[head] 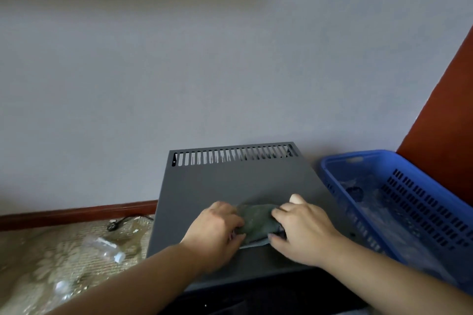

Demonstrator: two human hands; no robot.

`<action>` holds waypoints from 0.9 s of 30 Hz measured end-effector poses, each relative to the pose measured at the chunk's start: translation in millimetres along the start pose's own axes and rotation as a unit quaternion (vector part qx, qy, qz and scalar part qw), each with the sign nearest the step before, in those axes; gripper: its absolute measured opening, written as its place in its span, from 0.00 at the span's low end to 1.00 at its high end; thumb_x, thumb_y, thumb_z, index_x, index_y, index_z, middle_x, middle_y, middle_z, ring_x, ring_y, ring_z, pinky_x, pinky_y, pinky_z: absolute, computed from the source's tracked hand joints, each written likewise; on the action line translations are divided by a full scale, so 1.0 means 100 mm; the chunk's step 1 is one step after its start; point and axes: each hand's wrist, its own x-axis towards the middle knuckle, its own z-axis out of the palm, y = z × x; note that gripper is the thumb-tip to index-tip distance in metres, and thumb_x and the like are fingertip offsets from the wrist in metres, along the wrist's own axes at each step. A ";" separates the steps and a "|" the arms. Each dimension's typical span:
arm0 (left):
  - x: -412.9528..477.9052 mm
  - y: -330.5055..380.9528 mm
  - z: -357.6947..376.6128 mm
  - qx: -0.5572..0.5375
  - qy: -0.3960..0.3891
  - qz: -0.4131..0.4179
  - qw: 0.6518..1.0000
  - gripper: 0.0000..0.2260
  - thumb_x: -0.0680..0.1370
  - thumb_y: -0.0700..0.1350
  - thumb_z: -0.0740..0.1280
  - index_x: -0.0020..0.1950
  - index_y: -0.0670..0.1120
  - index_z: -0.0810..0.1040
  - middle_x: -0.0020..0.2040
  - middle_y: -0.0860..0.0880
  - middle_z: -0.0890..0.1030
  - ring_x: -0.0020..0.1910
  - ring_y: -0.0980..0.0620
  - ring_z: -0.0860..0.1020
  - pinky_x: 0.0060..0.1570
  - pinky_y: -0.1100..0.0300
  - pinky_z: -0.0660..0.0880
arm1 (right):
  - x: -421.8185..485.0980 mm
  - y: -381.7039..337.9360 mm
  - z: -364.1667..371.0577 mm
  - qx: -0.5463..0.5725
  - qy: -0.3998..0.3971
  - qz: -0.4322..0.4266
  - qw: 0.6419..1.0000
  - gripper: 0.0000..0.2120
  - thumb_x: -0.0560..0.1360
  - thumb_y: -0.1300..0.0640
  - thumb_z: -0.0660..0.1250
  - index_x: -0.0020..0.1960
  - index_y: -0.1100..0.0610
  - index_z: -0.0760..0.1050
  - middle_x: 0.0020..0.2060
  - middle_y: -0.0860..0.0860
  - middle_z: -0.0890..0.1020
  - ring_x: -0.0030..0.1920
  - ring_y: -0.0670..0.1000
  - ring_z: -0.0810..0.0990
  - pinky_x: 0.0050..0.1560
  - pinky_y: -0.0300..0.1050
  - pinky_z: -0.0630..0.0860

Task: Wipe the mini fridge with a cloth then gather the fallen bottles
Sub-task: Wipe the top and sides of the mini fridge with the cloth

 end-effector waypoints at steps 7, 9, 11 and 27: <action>-0.13 -0.54 -0.15 0.055 -0.036 -0.335 0.940 0.35 0.78 0.64 0.44 0.77 0.46 0.38 0.77 0.46 0.38 0.76 0.48 0.36 0.75 0.52 0.39 | 0.66 -0.20 0.07 0.013 -0.026 -0.004 1.000 0.25 0.79 0.44 0.55 0.74 0.39 0.53 0.65 0.47 0.68 0.64 0.52 0.67 0.54 0.46 0.71; -0.14 -0.56 -0.12 0.041 -0.039 -0.372 0.926 0.36 0.78 0.64 0.44 0.76 0.42 0.38 0.78 0.44 0.40 0.76 0.48 0.37 0.75 0.53 0.40 | 0.91 -0.35 0.15 -0.015 -0.022 -0.015 1.000 0.22 0.80 0.44 0.52 0.74 0.39 0.54 0.64 0.50 0.67 0.63 0.54 0.67 0.51 0.47 0.71; -0.13 -0.58 -0.10 0.054 -0.051 -0.390 0.918 0.39 0.76 0.66 0.44 0.76 0.40 0.39 0.78 0.44 0.43 0.76 0.47 0.40 0.75 0.53 0.40 | 1.17 -0.51 0.20 -0.018 -0.024 -0.016 0.999 0.21 0.81 0.44 0.50 0.74 0.40 0.54 0.63 0.51 0.67 0.62 0.54 0.67 0.50 0.47 0.70; -0.11 -0.71 -0.09 0.077 -0.069 -0.412 0.905 0.40 0.74 0.68 0.46 0.77 0.42 0.45 0.77 0.47 0.49 0.75 0.46 0.48 0.75 0.53 0.47 | 2.70 -1.09 0.40 0.053 -0.010 0.044 0.998 0.19 0.80 0.45 0.52 0.70 0.45 0.64 0.57 0.56 0.69 0.57 0.57 0.72 0.48 0.48 0.71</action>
